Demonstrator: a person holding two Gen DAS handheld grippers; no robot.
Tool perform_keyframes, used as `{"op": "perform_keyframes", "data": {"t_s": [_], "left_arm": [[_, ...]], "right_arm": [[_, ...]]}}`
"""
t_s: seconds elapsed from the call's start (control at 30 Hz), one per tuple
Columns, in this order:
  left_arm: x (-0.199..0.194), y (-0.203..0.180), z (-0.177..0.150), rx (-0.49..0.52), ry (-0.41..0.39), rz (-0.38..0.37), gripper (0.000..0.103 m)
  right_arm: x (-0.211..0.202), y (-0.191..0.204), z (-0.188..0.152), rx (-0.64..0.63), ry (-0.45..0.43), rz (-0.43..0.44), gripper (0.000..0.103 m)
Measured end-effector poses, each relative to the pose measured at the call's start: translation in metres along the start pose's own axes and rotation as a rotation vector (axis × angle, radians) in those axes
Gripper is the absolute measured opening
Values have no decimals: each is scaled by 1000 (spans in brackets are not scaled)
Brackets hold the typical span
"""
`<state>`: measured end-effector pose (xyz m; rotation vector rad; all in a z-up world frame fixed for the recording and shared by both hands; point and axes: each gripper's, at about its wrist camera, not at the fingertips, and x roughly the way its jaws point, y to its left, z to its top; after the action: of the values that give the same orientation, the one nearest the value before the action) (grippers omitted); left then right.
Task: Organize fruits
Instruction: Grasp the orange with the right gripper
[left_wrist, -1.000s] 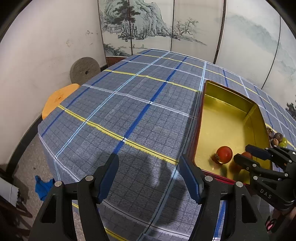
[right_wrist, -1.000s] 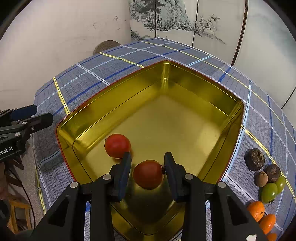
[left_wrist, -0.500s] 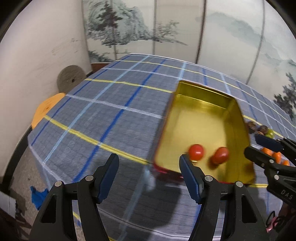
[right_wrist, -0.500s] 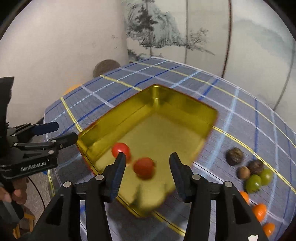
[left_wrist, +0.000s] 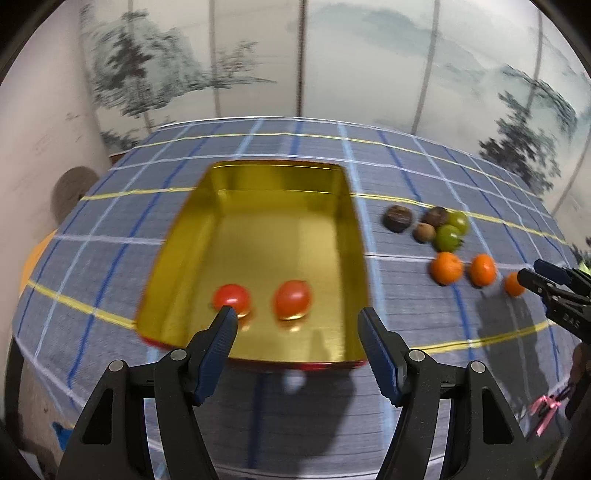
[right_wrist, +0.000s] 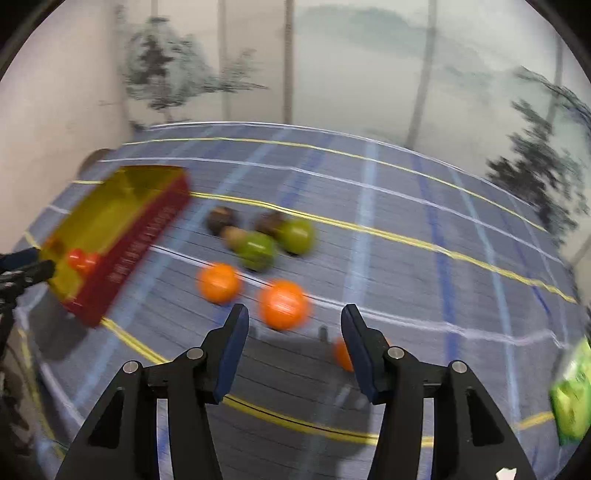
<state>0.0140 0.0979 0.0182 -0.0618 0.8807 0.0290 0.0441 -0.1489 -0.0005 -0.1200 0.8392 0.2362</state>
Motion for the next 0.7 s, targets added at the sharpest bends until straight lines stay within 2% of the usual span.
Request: {"op": "perform_keyframes", "data": {"t_s": [0.13,0.27,0.7], "left_arm": [[5,-25,2,39,13,-35,68],[11,-45,3,70,28,-55,68],[34,-84,12,122,29,-61,68]], "right_arm": [[7,-30,-17,54,31,-29,50],[18,-38,-26,77,52,-26,50],[47,-44,-28,88,68,-13,47]]}}
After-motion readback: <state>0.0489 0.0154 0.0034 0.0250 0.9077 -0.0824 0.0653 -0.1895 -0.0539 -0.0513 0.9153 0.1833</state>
